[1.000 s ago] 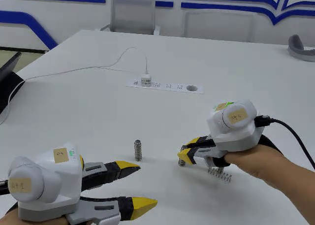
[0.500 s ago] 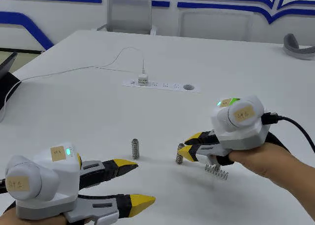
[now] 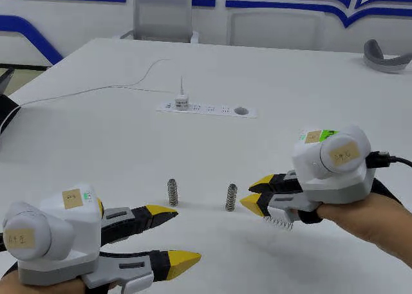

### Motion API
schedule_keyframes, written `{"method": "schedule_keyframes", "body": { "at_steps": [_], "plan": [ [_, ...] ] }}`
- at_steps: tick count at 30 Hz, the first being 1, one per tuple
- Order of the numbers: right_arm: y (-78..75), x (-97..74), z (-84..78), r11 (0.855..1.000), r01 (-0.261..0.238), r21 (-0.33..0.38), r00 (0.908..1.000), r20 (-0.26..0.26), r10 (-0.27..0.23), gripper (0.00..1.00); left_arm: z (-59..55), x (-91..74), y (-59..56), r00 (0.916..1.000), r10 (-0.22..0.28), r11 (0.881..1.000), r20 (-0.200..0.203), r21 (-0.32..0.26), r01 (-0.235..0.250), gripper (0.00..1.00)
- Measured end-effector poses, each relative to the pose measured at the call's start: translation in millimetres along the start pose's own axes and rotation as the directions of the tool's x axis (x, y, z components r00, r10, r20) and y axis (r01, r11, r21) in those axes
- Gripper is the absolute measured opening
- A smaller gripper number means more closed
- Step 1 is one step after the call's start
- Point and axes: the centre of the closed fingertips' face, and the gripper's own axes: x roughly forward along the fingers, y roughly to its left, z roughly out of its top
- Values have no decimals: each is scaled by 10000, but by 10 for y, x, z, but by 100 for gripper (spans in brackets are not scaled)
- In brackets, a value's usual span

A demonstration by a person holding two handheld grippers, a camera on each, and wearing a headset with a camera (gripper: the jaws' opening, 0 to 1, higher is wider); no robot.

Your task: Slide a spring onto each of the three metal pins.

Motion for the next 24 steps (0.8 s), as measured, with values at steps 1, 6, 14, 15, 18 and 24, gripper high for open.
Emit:
{"method": "schedule_keyframes", "body": {
  "at_steps": [1, 6, 14, 15, 18, 24],
  "plan": [
    [5, -11, -12, 10000, 4, -13, 10000, -12, -5, 17, 0, 0, 1, 10000, 4, 10000, -1, 1, -4, 47],
    [41, -76, -98, 10000, 12, 1, 9999, -102, -12, 17, -2, -2, -4, 10000, 10, 10000, 17, -12, -10, 47],
    [59, -191, -245, 9999, 116, 91, 9996, -250, -113, 17, 7, -9, 1, 10000, 31, 10000, 41, -9, -31, 47],
    [54, -204, -260, 9998, 136, 121, 9996, -259, -133, 17, 5, -8, 2, 10000, 32, 10000, 35, 0, -32, 47],
    [25, -241, -315, 9995, 238, 227, 9993, -300, -231, 17, 6, -1, -3, 10000, 10, 10000, 26, 12, -10, 47],
    [-52, -307, -414, 9980, 465, 433, 9982, -396, -448, 17, 11, 11, -12, 10000, -33, 10000, 4, 44, 33, 47]
  ]
}}
